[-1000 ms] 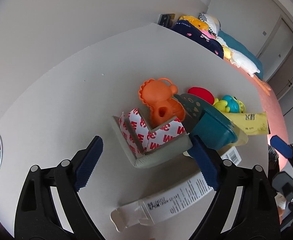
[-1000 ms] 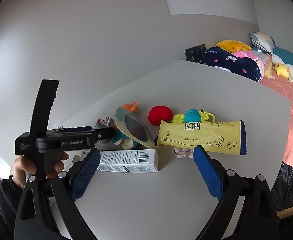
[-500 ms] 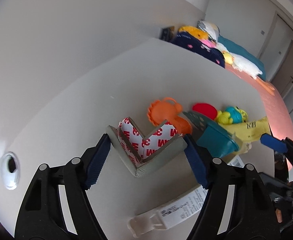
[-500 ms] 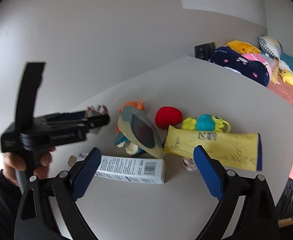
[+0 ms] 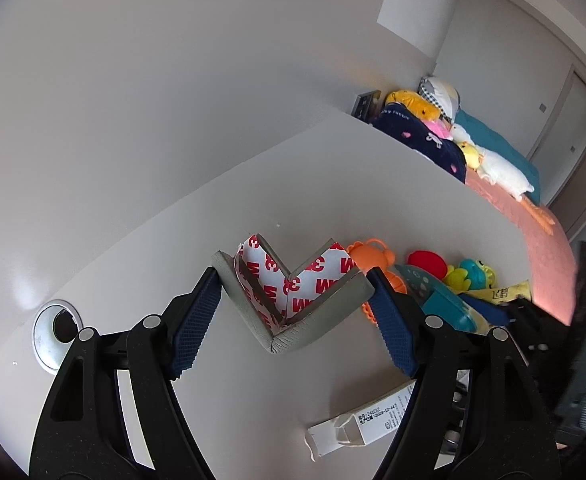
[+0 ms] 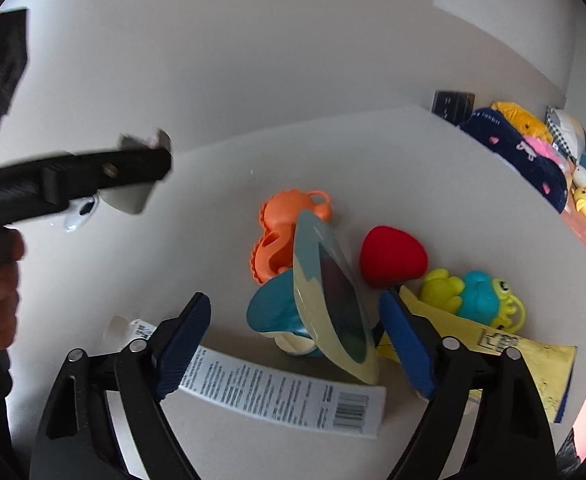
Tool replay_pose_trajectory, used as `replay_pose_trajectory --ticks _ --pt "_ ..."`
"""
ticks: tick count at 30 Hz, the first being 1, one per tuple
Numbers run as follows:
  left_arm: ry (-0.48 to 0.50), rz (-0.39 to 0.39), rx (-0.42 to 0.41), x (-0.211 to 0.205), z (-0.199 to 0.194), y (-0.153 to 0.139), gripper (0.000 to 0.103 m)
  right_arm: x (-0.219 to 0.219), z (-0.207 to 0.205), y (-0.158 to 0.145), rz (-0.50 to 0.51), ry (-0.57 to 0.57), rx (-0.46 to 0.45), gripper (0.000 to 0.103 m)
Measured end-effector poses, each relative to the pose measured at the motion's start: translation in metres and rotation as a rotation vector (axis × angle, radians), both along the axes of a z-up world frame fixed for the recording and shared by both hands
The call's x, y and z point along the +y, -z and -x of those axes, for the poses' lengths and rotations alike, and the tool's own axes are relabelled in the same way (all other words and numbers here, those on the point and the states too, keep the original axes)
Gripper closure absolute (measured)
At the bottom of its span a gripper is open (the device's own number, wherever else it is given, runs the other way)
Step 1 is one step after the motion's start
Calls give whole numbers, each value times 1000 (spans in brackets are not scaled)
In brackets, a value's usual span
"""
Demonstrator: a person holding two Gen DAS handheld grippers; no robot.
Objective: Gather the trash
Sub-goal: 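Grasp the teal cup with the right gripper while the left holds the sticker piece, then carry both items to the trash bag and open both grippers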
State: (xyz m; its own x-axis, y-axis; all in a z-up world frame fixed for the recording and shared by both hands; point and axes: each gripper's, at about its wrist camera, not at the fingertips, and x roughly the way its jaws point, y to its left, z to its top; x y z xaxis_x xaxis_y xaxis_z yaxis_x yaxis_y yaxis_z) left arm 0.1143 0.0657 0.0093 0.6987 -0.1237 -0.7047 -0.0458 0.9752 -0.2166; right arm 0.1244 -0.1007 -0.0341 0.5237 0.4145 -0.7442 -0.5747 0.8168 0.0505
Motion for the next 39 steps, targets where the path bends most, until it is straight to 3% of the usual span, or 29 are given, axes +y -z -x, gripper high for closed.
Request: replay_pose_trajectory --ticks 5,10,19,31,39 --pt "4 5 -1 -1 2 -1 31 6 -8 11 42 1 36 38" --pt "7 5 -7 -3 3 -4 31 10 -6 12 64 -4 26 40" --pt "22 4 -40 -9 12 -16 31 -16 3 -17 -65 35 -18 40" --pt "105 -26 -65 -50 18 -28 31 -74 37 -41 -177 106 -12 40" --pt "168 -37 -94 -88 29 -36 30 -114 58 -53 -197 153 -32 42"
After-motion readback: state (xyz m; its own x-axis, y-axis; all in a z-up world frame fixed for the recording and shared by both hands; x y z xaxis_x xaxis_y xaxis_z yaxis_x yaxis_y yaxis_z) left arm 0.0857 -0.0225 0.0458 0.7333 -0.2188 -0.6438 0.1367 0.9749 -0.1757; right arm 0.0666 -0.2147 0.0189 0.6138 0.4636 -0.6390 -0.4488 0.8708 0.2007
